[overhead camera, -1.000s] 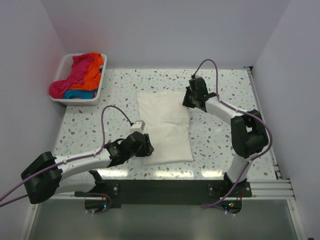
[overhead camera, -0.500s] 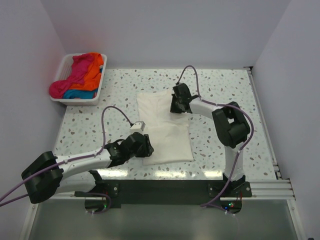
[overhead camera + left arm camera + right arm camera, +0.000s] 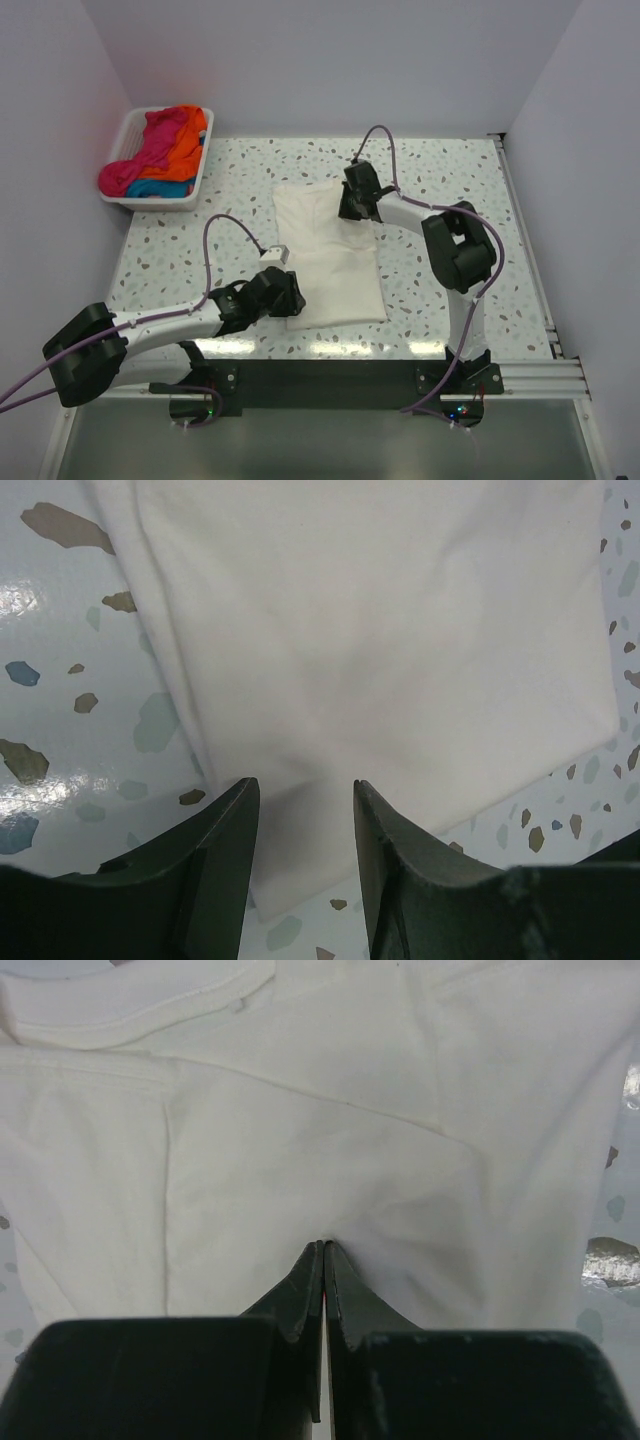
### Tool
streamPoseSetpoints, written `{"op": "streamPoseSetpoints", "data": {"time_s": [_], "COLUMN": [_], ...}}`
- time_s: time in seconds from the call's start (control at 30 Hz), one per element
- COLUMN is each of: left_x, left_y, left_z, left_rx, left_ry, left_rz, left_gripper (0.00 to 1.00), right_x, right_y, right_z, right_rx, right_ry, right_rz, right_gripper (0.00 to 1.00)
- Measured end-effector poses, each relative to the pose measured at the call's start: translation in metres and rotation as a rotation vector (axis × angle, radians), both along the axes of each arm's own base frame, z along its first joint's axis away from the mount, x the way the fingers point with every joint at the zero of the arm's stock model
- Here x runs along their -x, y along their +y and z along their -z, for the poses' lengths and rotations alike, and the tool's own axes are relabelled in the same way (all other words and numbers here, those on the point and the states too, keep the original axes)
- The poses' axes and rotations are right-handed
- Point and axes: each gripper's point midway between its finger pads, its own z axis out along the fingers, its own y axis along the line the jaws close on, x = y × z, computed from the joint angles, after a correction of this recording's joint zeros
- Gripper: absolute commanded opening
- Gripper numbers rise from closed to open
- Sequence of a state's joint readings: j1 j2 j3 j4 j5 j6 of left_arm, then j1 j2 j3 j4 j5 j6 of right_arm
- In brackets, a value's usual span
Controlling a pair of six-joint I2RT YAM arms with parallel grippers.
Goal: Fold and stack the t-shirts
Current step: Fold the tshirt
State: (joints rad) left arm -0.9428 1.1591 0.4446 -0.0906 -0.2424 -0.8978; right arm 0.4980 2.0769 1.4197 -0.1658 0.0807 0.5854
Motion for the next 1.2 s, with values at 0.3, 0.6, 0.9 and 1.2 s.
{"op": "streamPoseSetpoints", "data": {"time_s": [0.3, 0.6, 0.9, 1.2], "left_x": [0.0, 0.002, 0.002, 0.002], "left_y": [0.0, 0.003, 0.003, 0.003], "left_z": [-0.003, 0.0, 0.001, 0.001], "left_rx": [0.009, 0.003, 0.002, 0.002], "left_ry": [-0.007, -0.003, -0.002, -0.002], "left_rz": [-0.001, -0.001, -0.001, -0.001], "left_gripper": [0.49, 0.49, 0.49, 0.49], "right_x": [-0.017, -0.022, -0.034, -0.035], "right_y": [0.002, 0.0, 0.008, 0.009], "right_z": [-0.017, -0.022, -0.041, -0.036], "right_rx": [-0.017, -0.018, -0.06, -0.06], "right_ry": [-0.059, -0.075, -0.115, -0.109], "right_rz": [0.039, 0.067, 0.082, 0.096], "right_gripper": [0.0, 0.0, 0.0, 0.19]}}
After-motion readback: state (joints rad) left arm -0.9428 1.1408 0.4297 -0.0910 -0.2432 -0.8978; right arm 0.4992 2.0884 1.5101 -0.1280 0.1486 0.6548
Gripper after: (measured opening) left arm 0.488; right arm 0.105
